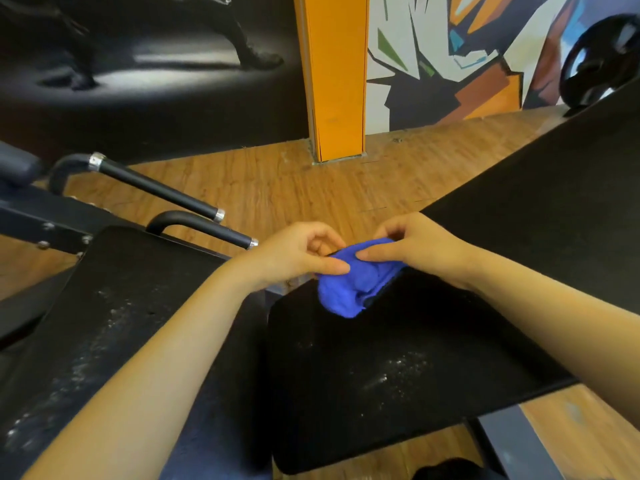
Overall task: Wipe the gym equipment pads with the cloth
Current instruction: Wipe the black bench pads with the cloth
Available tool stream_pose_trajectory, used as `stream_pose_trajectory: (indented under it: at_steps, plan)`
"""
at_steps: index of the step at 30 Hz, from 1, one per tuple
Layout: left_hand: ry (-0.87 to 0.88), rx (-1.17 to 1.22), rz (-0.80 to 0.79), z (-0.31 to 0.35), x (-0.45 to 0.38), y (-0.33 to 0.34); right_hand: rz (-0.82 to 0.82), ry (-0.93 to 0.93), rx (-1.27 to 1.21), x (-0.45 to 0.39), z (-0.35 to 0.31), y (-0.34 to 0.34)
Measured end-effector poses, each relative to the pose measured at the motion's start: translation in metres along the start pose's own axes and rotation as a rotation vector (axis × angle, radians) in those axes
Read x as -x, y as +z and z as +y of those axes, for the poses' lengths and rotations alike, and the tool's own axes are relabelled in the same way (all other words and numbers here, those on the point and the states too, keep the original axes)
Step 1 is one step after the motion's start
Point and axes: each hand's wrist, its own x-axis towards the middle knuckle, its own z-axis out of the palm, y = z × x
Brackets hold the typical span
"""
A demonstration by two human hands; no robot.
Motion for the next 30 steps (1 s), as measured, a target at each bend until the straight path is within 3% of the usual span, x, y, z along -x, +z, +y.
stream_pose_trajectory:
  at_steps: [2,7,10,12,13,15,17,19,22,23,27,30]
  plan:
    - [-0.038,-0.039,-0.089,0.001,0.0,-0.005,-0.023,-0.019,0.034,0.003,-0.001,-0.003]
    - [-0.022,-0.043,-0.127,0.003,-0.003,-0.01,-0.116,-0.05,0.208,0.01,0.0,-0.006]
    - [-0.005,0.048,-0.074,-0.001,0.0,-0.013,-0.173,0.028,0.077,0.012,0.0,-0.02]
    - [-0.003,0.079,-0.061,-0.004,0.003,-0.016,-0.117,0.016,-0.002,0.014,0.0,-0.027]
    - [-0.002,0.065,-0.054,-0.004,0.005,-0.019,-0.057,-0.03,0.066,0.014,0.001,-0.03]
    - [-0.005,-0.007,-0.035,0.0,0.007,-0.026,0.051,-0.185,0.479,0.012,0.002,-0.034]
    - [-0.001,-0.085,-0.021,0.009,0.008,-0.032,0.043,-0.297,0.746,0.013,-0.001,-0.034]
    - [0.043,-0.083,0.003,0.02,0.01,-0.038,-0.001,-0.256,0.567,0.015,-0.009,-0.037]
    - [0.079,0.006,0.03,0.031,0.018,-0.049,-0.06,-0.117,-0.106,0.027,-0.027,-0.048]
    - [0.068,0.024,0.006,0.032,0.021,-0.052,-0.074,-0.102,-0.212,0.029,-0.03,-0.053]
    - [0.041,-0.009,-0.152,0.03,0.03,-0.056,-0.205,-0.035,-0.042,0.032,-0.031,-0.063]
    - [0.055,0.213,-0.158,0.026,0.032,-0.055,-0.447,0.119,-0.269,0.036,-0.038,-0.072]
